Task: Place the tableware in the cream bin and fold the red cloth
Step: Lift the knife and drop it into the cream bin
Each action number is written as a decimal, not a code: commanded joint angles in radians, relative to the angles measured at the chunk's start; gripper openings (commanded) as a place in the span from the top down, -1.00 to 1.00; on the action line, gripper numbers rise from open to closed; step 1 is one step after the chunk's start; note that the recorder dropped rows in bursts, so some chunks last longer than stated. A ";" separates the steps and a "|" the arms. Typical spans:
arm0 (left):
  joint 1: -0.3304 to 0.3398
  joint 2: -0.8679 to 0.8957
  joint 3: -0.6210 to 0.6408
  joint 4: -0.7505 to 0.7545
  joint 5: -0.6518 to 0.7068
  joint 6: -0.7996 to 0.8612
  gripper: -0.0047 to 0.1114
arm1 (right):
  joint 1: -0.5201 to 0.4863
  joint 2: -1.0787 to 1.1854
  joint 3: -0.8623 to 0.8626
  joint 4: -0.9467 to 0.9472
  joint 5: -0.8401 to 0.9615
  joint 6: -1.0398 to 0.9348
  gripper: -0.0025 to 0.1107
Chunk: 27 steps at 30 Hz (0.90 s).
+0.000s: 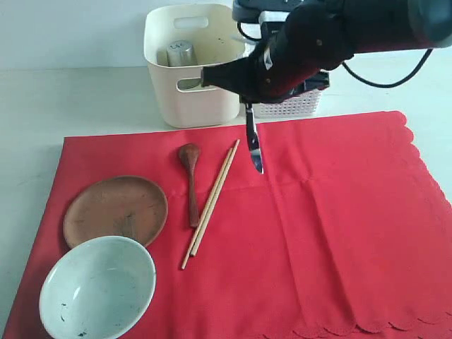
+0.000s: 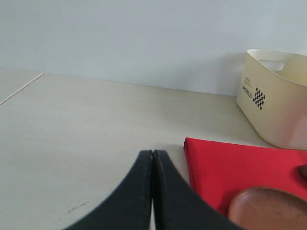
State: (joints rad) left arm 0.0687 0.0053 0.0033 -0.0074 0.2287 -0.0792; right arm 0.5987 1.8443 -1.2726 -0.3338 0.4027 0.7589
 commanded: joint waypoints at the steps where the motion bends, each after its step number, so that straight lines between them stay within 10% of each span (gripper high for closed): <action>1: 0.000 -0.005 -0.003 -0.006 -0.012 0.000 0.89 | -0.005 -0.032 -0.003 -0.084 -0.202 0.001 0.96; 27: 0.000 -0.005 -0.003 -0.006 -0.012 0.000 0.89 | -0.060 0.276 -0.541 -0.085 -0.370 -0.096 0.96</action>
State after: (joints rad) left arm 0.0687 0.0053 0.0033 -0.0074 0.2287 -0.0792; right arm 0.5500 2.1014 -1.7770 -0.4154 0.0541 0.6638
